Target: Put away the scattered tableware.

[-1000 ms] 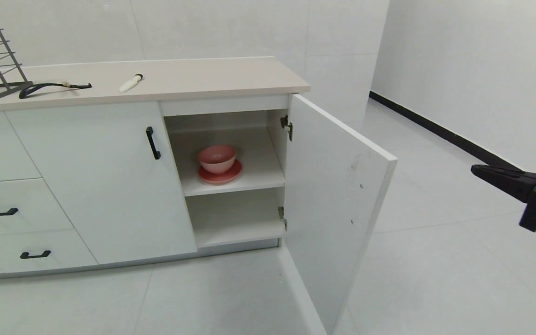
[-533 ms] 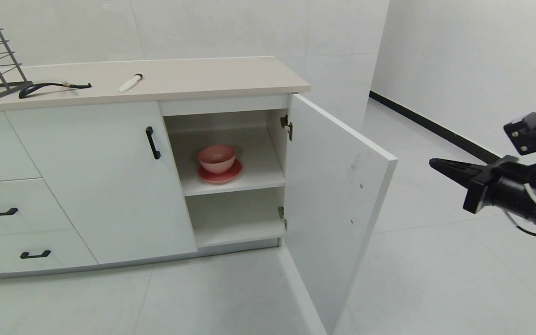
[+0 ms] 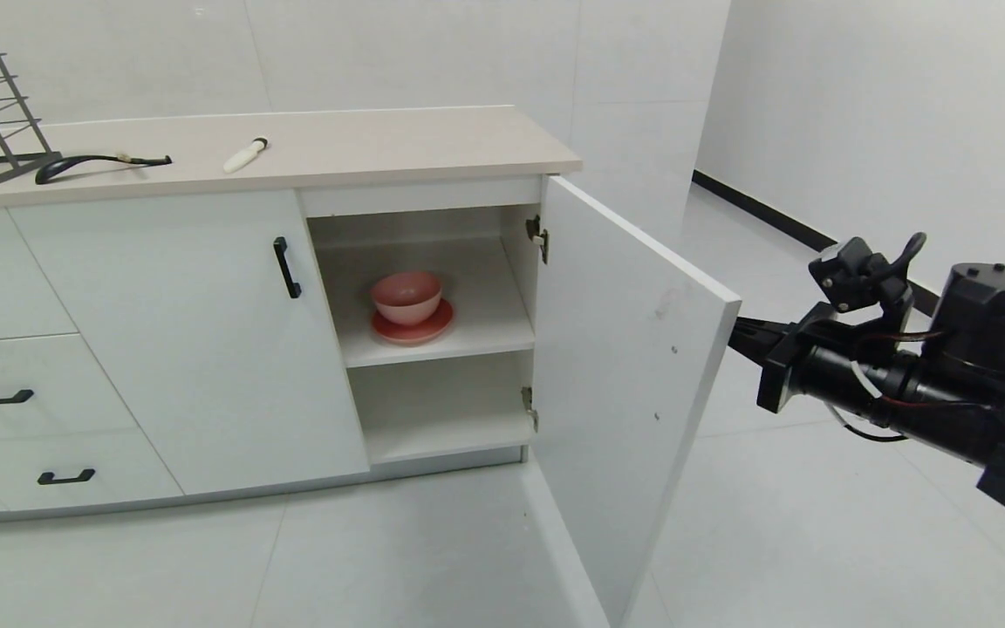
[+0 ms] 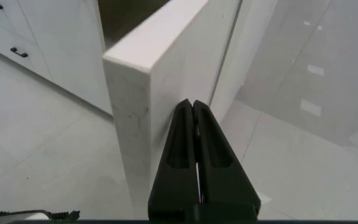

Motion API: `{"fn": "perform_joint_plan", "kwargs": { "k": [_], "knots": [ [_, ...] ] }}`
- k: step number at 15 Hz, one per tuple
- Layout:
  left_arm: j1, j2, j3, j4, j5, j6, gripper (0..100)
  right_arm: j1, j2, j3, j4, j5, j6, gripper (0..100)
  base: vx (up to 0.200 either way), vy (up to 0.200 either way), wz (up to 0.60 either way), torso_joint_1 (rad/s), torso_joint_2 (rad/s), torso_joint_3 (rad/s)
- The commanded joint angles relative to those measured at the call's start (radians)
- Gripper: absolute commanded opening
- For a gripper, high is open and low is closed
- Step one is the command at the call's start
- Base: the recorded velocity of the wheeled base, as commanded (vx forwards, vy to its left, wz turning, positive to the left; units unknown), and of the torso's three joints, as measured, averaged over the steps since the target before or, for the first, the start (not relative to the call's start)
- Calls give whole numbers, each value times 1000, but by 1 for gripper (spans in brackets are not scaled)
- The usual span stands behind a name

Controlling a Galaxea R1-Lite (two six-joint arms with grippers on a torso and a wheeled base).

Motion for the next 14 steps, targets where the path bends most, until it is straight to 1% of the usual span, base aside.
{"fn": "perform_joint_plan", "kwargs": {
  "k": [1, 3, 7, 9, 14],
  "knots": [
    [0, 1, 0, 0, 0, 0, 100, 10, 8, 1, -1, 0, -1, 0, 0, 0, 0, 0, 0, 0],
    [0, 1, 0, 0, 0, 0, 100, 25, 8, -3, -1, 0, -1, 0, 0, 0, 0, 0, 0, 0],
    [0, 1, 0, 0, 0, 0, 100, 83, 39, -36, -1, -5, -1, 0, 0, 0, 0, 0, 0, 0],
    [0, 1, 0, 0, 0, 0, 100, 120, 85, -83, -3, -6, -1, 0, 0, 0, 0, 0, 0, 0],
    [0, 1, 0, 0, 0, 0, 100, 195, 143, -146, -3, -6, 1, 0, 0, 0, 0, 0, 0, 0]
  ]
}}
